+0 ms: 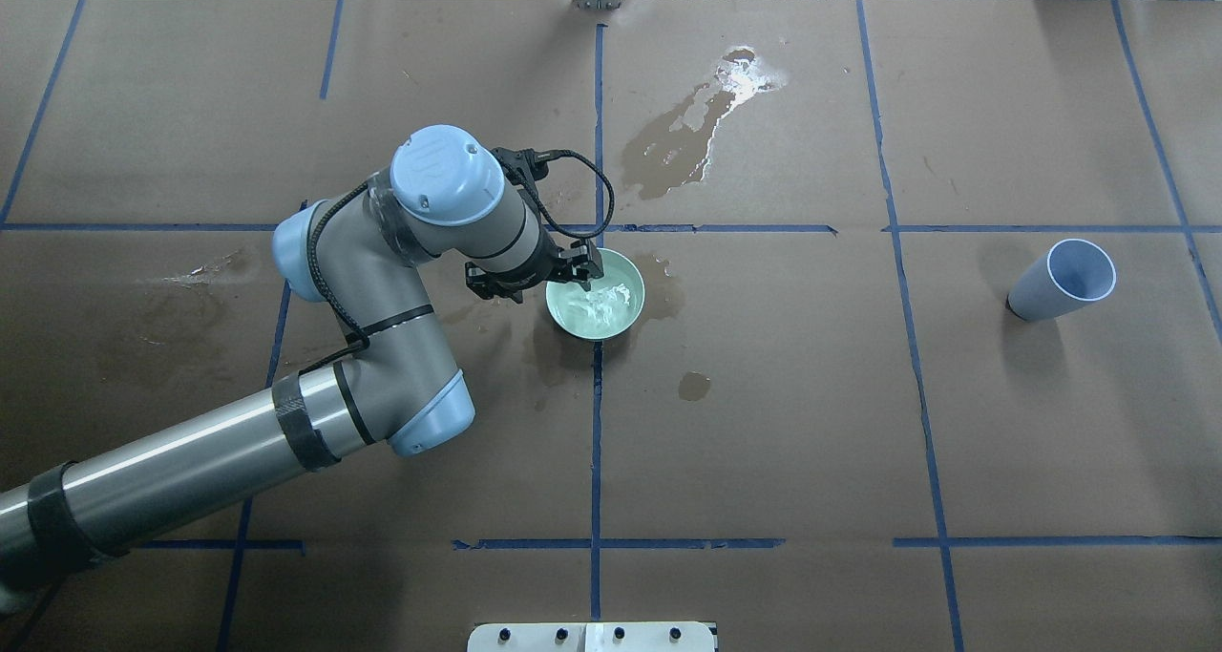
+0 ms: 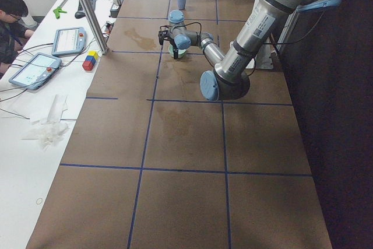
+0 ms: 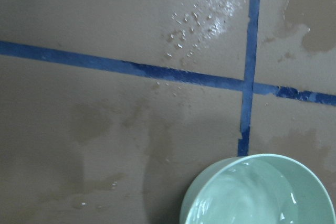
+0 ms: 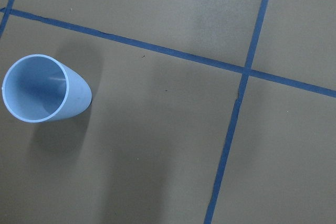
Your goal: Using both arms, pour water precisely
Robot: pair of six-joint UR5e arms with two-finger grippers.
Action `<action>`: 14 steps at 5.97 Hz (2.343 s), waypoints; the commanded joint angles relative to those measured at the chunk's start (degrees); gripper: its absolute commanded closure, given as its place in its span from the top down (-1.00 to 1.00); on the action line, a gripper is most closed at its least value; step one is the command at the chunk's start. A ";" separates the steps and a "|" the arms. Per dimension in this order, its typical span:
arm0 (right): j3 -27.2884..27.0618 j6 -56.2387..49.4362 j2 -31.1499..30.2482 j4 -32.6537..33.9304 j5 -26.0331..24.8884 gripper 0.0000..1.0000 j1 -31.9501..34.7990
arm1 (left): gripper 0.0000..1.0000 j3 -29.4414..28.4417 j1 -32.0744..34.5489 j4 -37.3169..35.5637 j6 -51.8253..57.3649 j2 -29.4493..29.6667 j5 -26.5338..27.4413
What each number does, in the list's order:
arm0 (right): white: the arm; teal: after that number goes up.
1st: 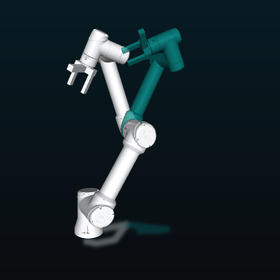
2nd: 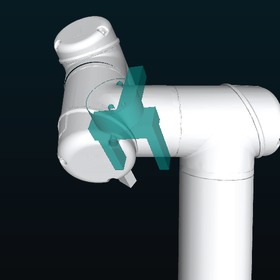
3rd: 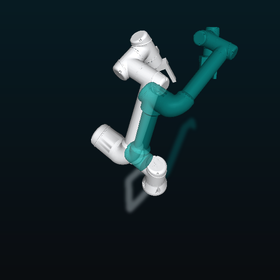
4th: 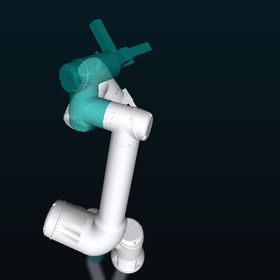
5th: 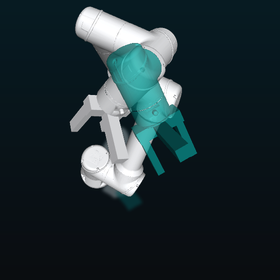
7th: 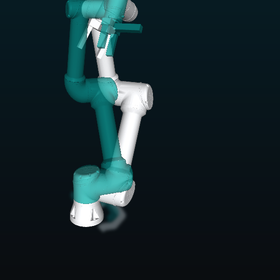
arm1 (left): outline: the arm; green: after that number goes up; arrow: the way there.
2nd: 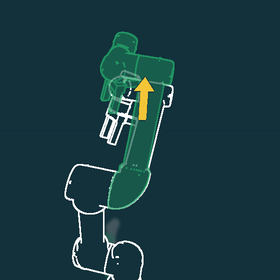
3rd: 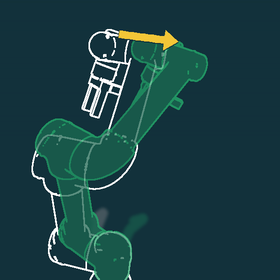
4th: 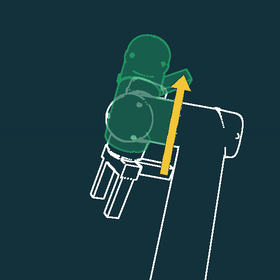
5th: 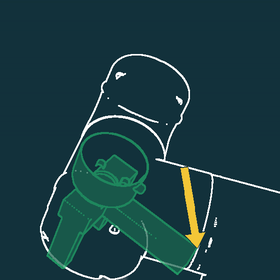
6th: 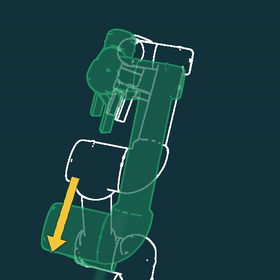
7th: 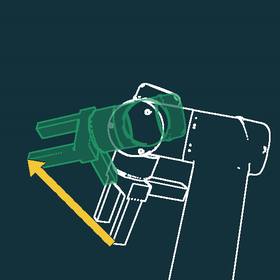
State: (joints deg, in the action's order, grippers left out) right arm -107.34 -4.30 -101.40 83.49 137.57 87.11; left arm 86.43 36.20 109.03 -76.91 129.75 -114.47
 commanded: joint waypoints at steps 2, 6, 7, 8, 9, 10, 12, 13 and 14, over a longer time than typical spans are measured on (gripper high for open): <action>-4.69 10.92 1.99 0.09 -0.89 1.00 -3.15 | 0.96 11.20 6.77 -5.32 11.82 -10.27 -5.58; -17.64 37.56 1.12 -5.66 -11.33 1.00 -19.31 | 0.99 11.13 7.31 -4.62 14.24 -12.50 -6.47; -17.64 42.83 -2.28 -13.45 -17.71 1.00 -24.66 | 0.99 11.13 7.22 -4.62 14.16 -12.50 -6.38; -17.38 47.66 -6.92 -22.84 -24.04 1.00 -29.84 | 0.99 10.87 7.14 -4.62 14.15 -12.50 -6.38; -16.33 51.45 -10.19 -29.98 -30.98 1.00 -35.38 | 0.99 10.87 7.13 -4.62 13.81 -12.42 -6.38; -11.89 56.63 -11.18 -38.93 -38.79 1.00 -41.44 | 0.99 10.95 7.13 -4.62 13.80 -12.42 -6.29; -4.30 63.34 -11.19 -49.37 -56.53 0.99 -52.96 | 0.99 10.87 7.13 -4.62 13.63 -12.42 -6.29; -1.41 63.44 -11.10 -52.61 -65.50 0.99 -57.71 | 0.99 10.87 7.05 -4.62 13.54 -12.33 -6.29; 5.23 63.53 -9.97 -61.60 -70.81 1.00 -60.28 | 0.99 10.95 7.05 -4.62 13.45 -12.33 -6.29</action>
State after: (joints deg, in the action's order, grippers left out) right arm -107.57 58.92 -112.16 29.11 73.15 30.12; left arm 97.32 43.27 104.41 -63.37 117.40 -120.76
